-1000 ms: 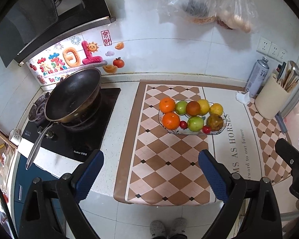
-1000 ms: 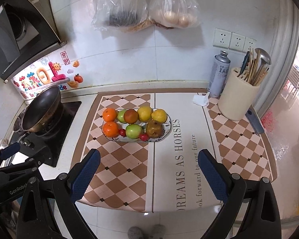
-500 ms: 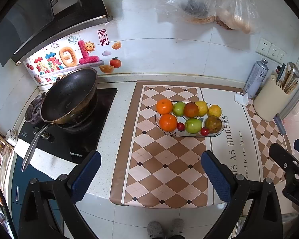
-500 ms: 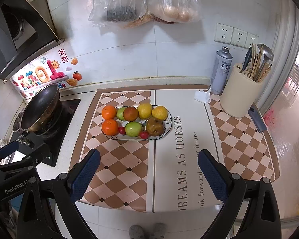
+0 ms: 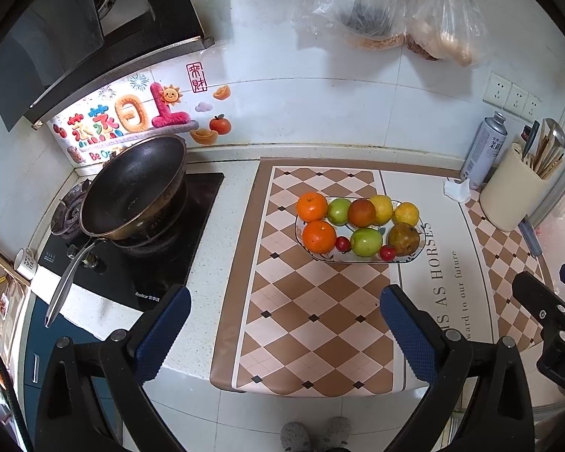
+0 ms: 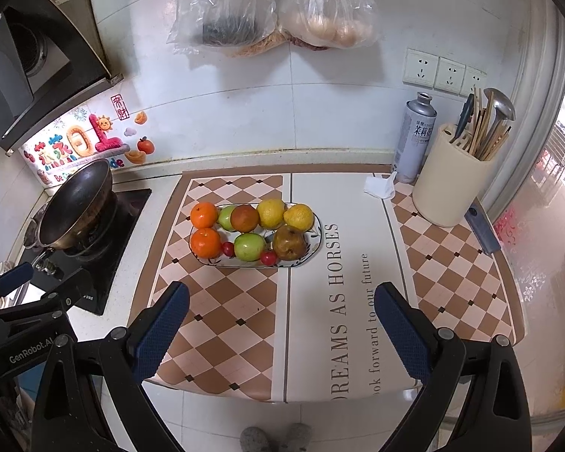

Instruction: Organize fruits

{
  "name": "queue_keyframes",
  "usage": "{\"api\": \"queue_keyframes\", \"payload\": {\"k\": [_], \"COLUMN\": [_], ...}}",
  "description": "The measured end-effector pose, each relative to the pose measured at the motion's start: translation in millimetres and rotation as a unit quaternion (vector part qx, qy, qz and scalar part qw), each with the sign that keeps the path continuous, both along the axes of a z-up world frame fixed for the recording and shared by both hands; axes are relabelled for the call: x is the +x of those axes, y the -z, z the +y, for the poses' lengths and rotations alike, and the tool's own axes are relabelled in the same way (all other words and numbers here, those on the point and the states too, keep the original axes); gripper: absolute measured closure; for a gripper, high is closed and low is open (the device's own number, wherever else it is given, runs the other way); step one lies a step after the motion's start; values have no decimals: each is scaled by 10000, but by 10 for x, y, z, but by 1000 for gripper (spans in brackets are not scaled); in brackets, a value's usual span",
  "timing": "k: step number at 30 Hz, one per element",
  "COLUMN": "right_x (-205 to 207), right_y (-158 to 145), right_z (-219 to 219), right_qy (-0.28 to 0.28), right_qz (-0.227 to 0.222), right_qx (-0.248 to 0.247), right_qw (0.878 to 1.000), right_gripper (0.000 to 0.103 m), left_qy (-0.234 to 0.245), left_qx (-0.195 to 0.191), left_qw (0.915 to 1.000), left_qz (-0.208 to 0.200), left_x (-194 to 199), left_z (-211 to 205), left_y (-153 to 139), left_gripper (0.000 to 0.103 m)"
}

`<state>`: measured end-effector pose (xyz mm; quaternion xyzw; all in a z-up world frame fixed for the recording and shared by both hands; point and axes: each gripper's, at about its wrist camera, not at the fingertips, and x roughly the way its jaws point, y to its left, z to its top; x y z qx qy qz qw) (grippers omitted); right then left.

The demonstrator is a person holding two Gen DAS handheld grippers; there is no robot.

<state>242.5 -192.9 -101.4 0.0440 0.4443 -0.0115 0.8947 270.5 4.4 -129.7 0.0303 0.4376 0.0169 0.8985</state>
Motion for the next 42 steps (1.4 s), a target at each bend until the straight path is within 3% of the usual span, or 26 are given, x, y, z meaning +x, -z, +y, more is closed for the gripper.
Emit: {"api": "queue_keyframes", "payload": {"k": [42], "right_x": [-36], "right_y": [-27], "right_z": [-67], "right_qy": [-121], "right_qz": [24], "right_qx": [-35], "right_qw": [9999], "right_gripper": [2], "left_qy": [-12], "left_qx": [63], "left_qw": [9999], "left_qz": [-110], "left_x": [-140], "left_z": [-88], "left_y": [-144], "left_gripper": [0]}}
